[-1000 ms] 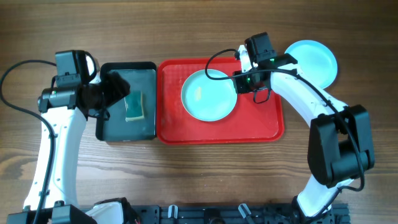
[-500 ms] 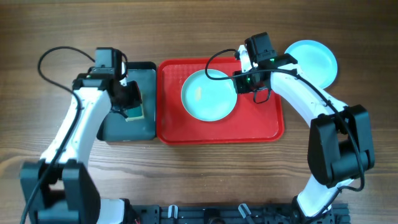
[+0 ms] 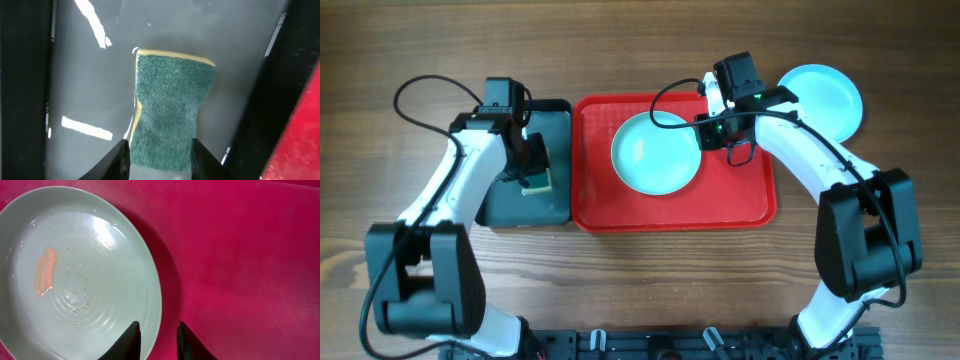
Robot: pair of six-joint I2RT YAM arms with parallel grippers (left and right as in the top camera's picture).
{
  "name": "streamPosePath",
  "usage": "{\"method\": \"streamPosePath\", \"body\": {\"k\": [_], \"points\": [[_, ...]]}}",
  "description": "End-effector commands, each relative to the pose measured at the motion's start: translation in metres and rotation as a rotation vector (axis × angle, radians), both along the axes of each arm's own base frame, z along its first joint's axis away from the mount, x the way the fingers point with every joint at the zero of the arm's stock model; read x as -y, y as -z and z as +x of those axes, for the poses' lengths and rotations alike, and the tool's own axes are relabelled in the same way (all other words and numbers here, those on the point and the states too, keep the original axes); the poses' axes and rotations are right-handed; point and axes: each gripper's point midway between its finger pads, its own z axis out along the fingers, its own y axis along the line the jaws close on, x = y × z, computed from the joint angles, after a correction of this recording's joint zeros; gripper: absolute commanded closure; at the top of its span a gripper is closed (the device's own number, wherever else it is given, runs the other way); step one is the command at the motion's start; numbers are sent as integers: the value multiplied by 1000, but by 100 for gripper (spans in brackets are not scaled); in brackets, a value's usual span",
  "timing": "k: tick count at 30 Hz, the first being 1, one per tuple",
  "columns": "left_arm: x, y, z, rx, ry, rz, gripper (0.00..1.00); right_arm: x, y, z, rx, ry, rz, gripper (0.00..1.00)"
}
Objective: Clean dirty plates on tray and stack at the side
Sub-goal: 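Lower left gripper into the black tray and grasp the sponge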
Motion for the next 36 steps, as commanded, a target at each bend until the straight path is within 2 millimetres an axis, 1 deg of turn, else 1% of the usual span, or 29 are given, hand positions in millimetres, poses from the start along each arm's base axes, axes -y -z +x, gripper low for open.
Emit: {"method": "streamPosePath", "body": {"k": [1, 5, 13, 21, 22, 24, 26, 27, 29, 31, 36], "points": [[-1, 17, -1, -42, 12, 15, 67, -2, 8, -5, -28, 0, 9, 75], [3, 22, 2, -45, 92, 7, 71, -3, 8, -5, -28, 0, 9, 75], [3, 24, 10, -17, 114, 11, 71, -2, 8, -5, -28, 0, 9, 75], [3, 46, 7, -72, 114, 10, 71, -2, 8, -5, -28, 0, 9, 75], [3, 48, 6, -77, 114, 10, 73, -2, 8, -5, -28, 0, 9, 75], [3, 48, 6, -77, 114, 10, 84, -2, 8, -5, -28, 0, 9, 75], [4, 48, 6, -77, 114, 6, 88, -2, 8, -5, -28, 0, 9, 75], [5, 48, 6, -78, 115, 2, 87, -2, 8, -5, -28, 0, 9, 75], [5, 48, 6, -78, 115, -1, 77, -2, 8, -5, -28, 0, 9, 75], [5, 48, 6, -79, 115, -1, 75, -2, 8, -5, -28, 0, 9, 75], [5, 48, 6, -79, 115, -1, 75, -2, 8, -5, -28, 0, 9, 75]]}}
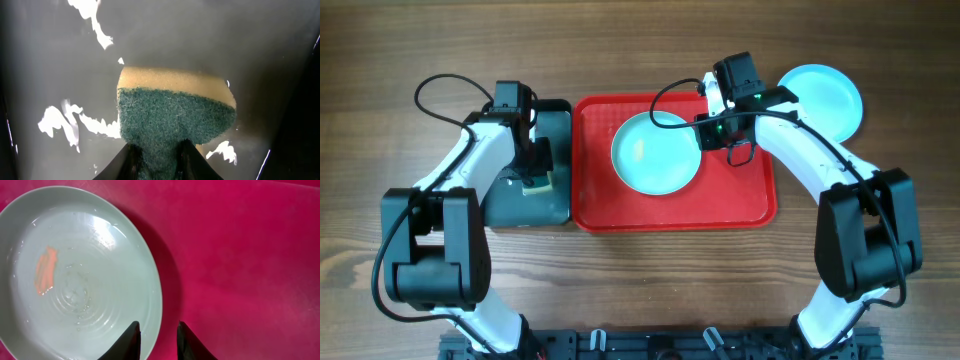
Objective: Clean dirty plates on tray and stack at the side
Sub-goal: 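Lower left gripper into the black tray and grasp the sponge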
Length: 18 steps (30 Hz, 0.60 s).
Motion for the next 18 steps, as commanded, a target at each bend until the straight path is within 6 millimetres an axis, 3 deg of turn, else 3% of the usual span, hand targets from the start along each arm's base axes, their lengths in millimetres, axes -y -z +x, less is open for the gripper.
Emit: {"method": "streamPosePath", "body": {"k": [1, 5, 10, 13, 15, 18], "points": [[3, 10, -5, -35, 10, -14, 75, -2, 9, -5, -28, 1, 6, 75], [3, 18, -8, -60, 10, -13, 76, -2, 9, -5, -28, 0, 6, 75], [3, 24, -10, -78, 10, -13, 96, -2, 9, -5, -28, 0, 6, 75], [3, 20, -9, -69, 9, -13, 96, -2, 9, -5, -28, 0, 6, 75], [3, 7, -2, -28, 9, -14, 96, -2, 9, -5, -28, 0, 6, 75], [2, -28, 13, 81, 8, -7, 96, -2, 9, -5, -27, 0, 6, 75]]}}
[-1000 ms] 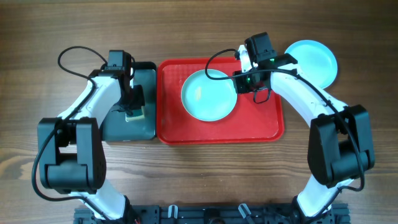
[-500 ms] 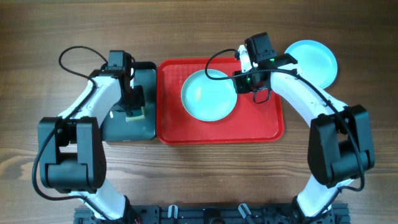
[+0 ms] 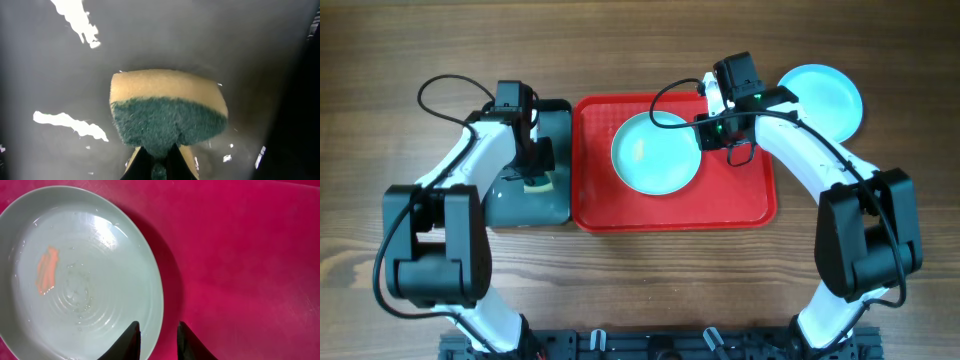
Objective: Clean dirty plates on tray and stack at the side
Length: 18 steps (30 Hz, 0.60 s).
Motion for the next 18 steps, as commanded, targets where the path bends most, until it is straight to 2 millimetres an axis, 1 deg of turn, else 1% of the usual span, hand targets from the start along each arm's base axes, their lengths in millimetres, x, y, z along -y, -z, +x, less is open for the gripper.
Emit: {"method": "streamPosePath", "body": {"k": [1, 4, 7, 8, 12, 14, 18], "points": [[-3, -54, 19, 164, -2, 16, 96, -1, 9, -4, -27, 2, 3, 70], [-12, -89, 23, 263, -16, 64, 96, -1, 9, -5, -29, 2, 2, 62], [-14, -114, 24, 337, -24, 73, 96, -2, 11, -3, -27, 2, 3, 62], [-14, -119, 25, 354, -24, 72, 96, -2, 14, -3, -32, 3, 2, 64], [-14, -122, 26, 368, -25, 71, 96, -5, 29, -3, -59, 19, 1, 70], [-14, -122, 27, 369, -25, 71, 96, -5, 40, -3, -80, 41, 1, 76], [-14, -122, 26, 368, -25, 71, 96, -6, 41, -2, -78, 44, 3, 80]]}}
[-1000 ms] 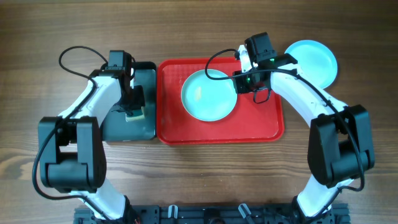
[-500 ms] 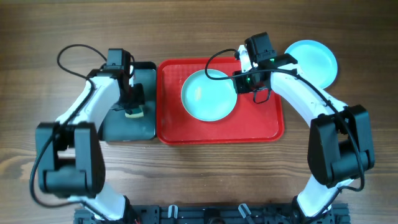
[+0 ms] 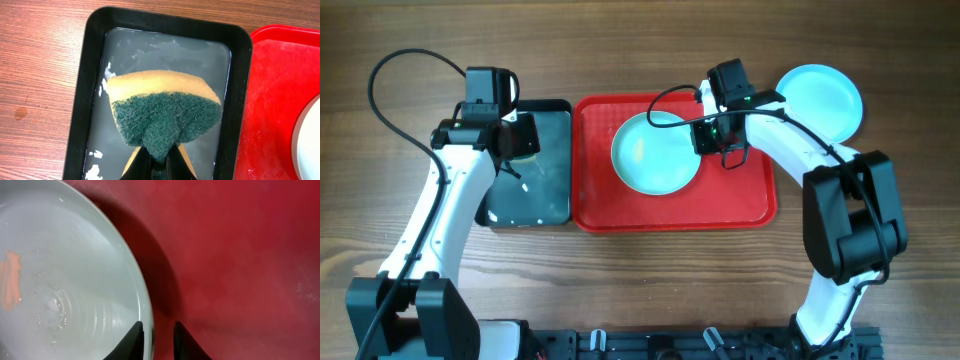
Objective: Clean dirty plates on tray and stack at the side
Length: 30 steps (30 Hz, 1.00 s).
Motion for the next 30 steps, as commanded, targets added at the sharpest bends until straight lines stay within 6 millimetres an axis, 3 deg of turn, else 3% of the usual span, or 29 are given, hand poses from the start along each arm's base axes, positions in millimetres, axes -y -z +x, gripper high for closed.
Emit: {"method": "streamPosePath", "body": {"k": [1, 7, 30], "points": [[-2, -10, 4, 28, -3, 12, 96, -4, 5, -2, -15, 10, 10, 82], [-1, -9, 3, 27, -49, -15, 96, -9, 4, -3, -23, 22, 45, 96], [9, -7, 2, 18, -30, -75, 96, -10, 4, -3, -31, 37, 55, 96]]}}
